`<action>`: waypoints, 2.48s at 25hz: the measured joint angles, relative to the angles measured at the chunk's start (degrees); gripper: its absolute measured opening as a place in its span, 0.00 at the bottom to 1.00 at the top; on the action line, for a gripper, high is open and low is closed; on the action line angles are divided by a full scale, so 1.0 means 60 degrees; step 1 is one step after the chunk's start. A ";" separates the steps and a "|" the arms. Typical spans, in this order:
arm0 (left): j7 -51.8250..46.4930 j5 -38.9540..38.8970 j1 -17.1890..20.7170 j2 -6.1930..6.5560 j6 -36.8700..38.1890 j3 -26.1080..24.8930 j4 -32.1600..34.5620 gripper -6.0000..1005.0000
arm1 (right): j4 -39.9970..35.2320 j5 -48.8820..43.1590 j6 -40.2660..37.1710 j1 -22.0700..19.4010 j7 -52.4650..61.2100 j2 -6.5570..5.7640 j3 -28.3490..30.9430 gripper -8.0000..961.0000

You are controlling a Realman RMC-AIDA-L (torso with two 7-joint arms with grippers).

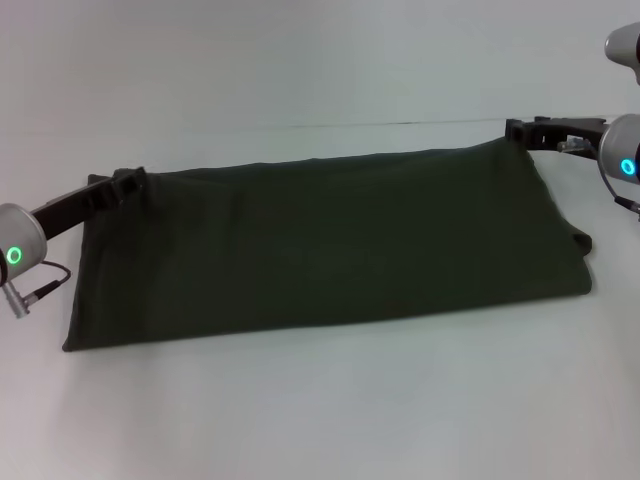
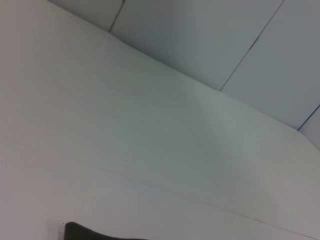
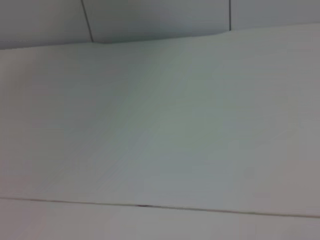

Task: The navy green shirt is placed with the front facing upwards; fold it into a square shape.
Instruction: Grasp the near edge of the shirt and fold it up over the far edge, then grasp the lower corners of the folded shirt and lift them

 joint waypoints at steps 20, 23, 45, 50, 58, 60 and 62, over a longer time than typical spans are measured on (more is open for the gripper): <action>-0.0264 -0.0426 0.0920 0.0340 0.1484 -0.0021 0.1225 0.84 | -0.1671 0.0035 -0.2044 -0.0970 -0.0021 0.0036 0.0003 0.81; -0.0562 -0.0142 0.1215 0.0550 0.2802 -0.0050 0.1690 0.83 | -0.2404 0.0276 -0.2990 -0.1494 -0.0096 0.0040 0.0003 0.81; -0.1862 0.4040 0.1660 0.0555 0.5288 0.0516 0.3083 0.82 | -0.2884 0.2897 -0.6058 -0.3188 -0.2655 0.0044 0.0035 0.80; -0.1866 0.4226 0.1781 0.0513 0.5214 0.0494 0.3202 0.82 | -0.2777 0.2886 -0.6023 -0.3134 -0.2669 0.0046 0.0020 0.80; -0.1873 0.4278 0.1832 0.0503 0.5079 0.0446 0.3206 0.82 | -0.2672 0.2881 -0.5957 -0.3084 -0.2714 0.0047 0.0015 0.80; -0.1874 0.4262 0.1823 0.0501 0.5079 0.0474 0.3193 0.82 | -0.2663 0.2881 -0.5910 -0.3084 -0.2718 0.0046 0.0015 0.80; -0.1875 0.4256 0.1795 0.0492 0.5079 0.0503 0.3156 0.82 | -0.2655 0.2881 -0.5882 -0.3084 -0.2719 0.0046 0.0016 0.80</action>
